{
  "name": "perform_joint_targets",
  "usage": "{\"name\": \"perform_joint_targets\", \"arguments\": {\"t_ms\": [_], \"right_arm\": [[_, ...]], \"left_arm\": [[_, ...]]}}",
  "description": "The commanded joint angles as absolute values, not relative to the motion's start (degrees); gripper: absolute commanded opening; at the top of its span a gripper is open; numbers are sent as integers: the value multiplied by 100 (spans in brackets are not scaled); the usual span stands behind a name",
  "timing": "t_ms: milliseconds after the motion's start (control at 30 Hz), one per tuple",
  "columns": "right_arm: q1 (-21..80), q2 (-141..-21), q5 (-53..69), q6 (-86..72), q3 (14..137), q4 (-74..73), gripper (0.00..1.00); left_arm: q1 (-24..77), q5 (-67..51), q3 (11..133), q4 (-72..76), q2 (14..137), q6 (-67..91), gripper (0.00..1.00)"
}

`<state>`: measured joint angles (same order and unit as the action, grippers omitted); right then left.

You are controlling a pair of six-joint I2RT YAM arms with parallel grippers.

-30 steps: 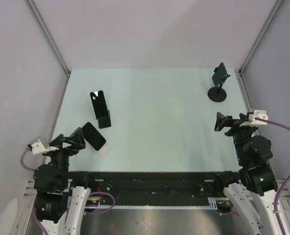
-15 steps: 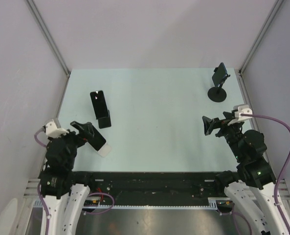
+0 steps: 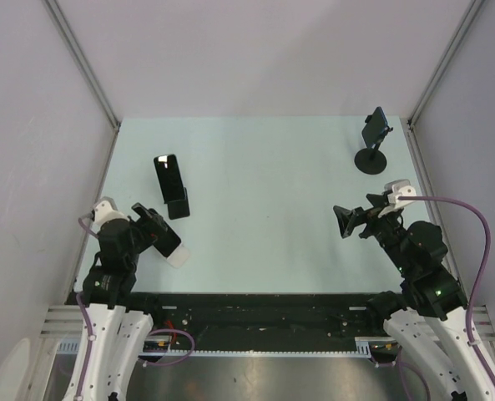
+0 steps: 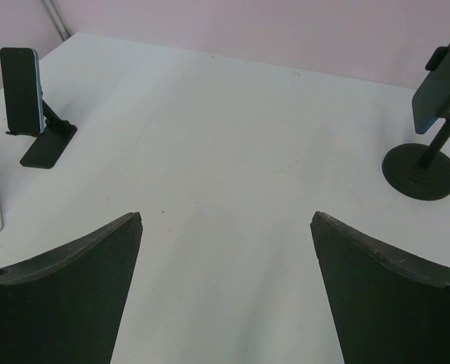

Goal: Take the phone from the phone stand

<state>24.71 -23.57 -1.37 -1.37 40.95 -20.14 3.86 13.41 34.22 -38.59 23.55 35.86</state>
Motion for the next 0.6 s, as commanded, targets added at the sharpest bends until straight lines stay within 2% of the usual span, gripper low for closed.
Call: {"name": "perform_joint_targets", "arguments": {"t_ms": [0, 100, 567], "right_arm": [[2584, -2303, -53, -17, 4052, -1714, 100], [2619, -2294, -53, -9, 4017, -1696, 100], [2716, -2180, 18, -18, 3902, -1635, 100]], "left_arm": [[132, 1485, 3305, -3542, 2548, 3384, 100], [-184, 1284, 3270, -3481, 2812, 3480, 100], [-211, 950, 3779, -3472, 3471, 3762, 100]]}}
